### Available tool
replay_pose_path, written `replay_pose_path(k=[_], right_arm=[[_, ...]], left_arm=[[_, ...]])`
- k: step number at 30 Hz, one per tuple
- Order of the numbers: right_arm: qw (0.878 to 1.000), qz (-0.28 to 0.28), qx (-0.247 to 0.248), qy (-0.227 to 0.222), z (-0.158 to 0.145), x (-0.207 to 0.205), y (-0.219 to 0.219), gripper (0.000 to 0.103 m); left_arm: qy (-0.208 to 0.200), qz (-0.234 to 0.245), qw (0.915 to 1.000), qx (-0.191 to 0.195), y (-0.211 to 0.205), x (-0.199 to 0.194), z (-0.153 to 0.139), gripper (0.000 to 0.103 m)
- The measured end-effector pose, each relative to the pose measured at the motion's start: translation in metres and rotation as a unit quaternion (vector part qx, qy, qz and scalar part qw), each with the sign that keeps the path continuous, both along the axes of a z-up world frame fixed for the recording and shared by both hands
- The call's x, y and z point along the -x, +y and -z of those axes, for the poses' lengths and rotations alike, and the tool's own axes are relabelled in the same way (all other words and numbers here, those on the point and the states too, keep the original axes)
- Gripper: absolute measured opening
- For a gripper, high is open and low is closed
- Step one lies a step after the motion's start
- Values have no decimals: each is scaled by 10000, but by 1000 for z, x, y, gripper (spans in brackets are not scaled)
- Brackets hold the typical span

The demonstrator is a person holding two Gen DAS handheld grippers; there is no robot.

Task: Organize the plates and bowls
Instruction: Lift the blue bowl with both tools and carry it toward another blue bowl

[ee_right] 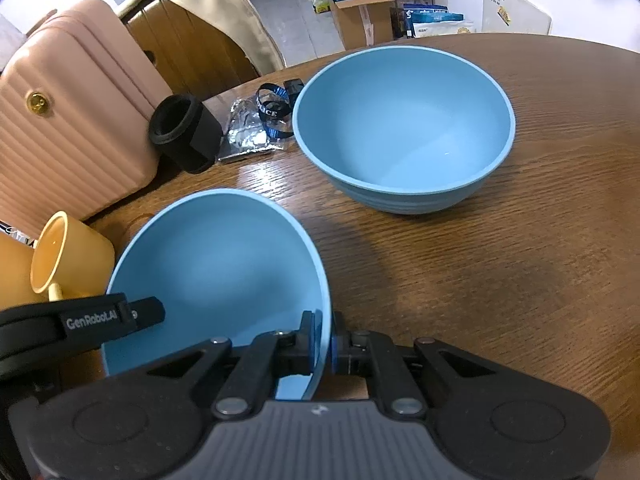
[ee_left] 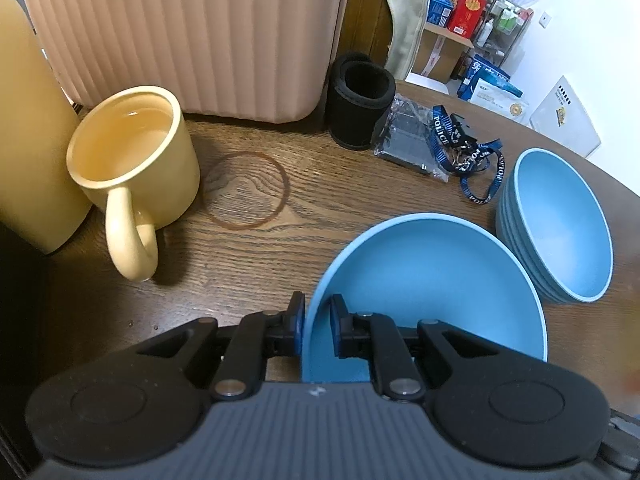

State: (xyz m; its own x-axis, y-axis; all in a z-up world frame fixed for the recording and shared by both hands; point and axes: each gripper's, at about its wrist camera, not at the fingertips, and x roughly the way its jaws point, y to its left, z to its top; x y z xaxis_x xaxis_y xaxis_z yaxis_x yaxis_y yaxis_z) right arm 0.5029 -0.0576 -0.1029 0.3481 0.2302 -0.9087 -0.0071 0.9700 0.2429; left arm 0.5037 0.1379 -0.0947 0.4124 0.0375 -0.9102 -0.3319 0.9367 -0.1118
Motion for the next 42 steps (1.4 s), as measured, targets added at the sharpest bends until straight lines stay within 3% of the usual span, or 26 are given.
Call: replay_pose_path(k=[26,42], right_arm=[[9982,270,63,-531,-66,62,-22,7],[9946,716,98,-748,-90,110,-52,7]], left_arm=[[-536,305,9981,82,-23,57,-60,14],[-761,742,9942,130,-55,90,-83,14]])
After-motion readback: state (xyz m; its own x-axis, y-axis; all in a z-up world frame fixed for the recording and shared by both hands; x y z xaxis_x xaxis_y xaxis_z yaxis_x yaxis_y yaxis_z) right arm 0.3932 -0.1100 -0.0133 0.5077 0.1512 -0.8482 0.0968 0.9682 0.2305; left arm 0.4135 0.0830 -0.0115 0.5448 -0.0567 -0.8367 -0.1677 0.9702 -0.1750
